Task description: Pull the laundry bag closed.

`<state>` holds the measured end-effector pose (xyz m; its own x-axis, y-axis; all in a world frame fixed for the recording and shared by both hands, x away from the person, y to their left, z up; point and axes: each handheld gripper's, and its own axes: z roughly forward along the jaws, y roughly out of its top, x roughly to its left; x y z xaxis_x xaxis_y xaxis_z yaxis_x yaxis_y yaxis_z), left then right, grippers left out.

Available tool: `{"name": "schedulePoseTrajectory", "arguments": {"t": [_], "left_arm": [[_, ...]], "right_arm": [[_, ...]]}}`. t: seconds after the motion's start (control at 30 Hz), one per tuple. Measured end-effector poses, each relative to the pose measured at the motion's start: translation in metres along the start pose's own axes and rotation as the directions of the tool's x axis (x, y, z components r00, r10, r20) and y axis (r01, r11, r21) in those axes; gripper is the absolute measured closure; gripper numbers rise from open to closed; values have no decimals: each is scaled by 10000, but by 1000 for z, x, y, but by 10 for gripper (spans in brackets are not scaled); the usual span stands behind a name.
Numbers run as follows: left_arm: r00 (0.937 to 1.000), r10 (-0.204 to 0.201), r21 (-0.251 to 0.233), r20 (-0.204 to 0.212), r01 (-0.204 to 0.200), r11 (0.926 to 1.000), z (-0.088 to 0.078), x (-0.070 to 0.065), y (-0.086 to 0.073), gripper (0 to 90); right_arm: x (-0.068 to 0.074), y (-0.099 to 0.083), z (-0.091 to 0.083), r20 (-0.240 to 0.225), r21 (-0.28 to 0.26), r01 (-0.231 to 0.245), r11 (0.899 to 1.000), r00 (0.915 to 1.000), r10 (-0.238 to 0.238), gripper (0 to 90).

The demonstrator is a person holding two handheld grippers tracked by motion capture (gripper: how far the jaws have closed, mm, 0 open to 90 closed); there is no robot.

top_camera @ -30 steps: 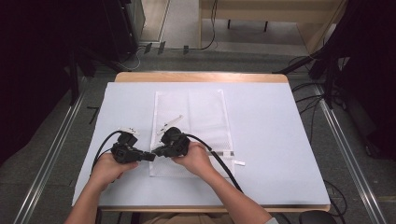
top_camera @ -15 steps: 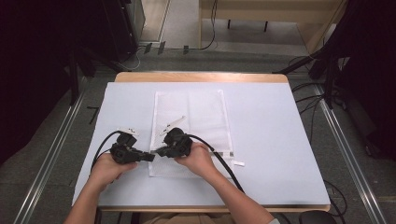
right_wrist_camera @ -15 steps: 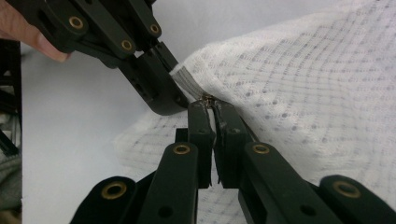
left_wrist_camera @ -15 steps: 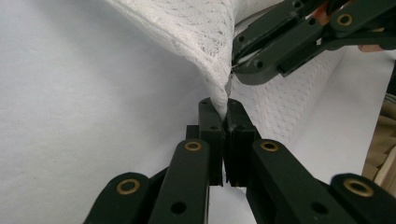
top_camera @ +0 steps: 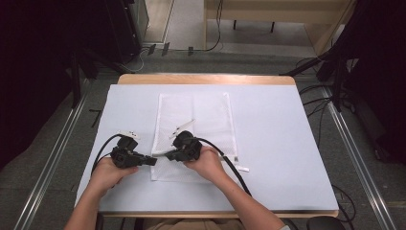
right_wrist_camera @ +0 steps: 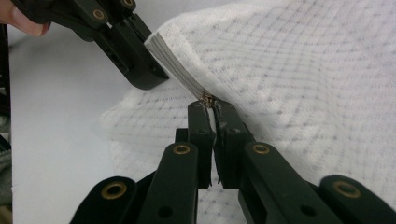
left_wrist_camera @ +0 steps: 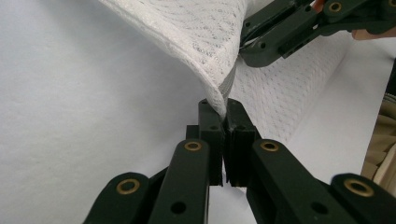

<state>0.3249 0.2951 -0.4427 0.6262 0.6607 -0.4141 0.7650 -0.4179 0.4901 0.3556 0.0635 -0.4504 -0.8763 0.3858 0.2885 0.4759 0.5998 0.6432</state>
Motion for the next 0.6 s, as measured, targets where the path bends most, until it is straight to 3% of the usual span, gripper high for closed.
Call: {"name": "schedulePoseTrajectory", "arguments": {"t": [0.37, 0.6], "left_arm": [[9997, -178, -80, 187, 179, 9998, -2, 2, -1, 884], [9998, -27, -193, 210, 31, 9998, -2, 0, -1, 883]], "right_arm": [[-7, -4, -7, 115, 62, -154, 9999, 9998, 153, 877], [-9, -7, -10, 71, 18, -219, 9998, 9997, 219, 877]]}}
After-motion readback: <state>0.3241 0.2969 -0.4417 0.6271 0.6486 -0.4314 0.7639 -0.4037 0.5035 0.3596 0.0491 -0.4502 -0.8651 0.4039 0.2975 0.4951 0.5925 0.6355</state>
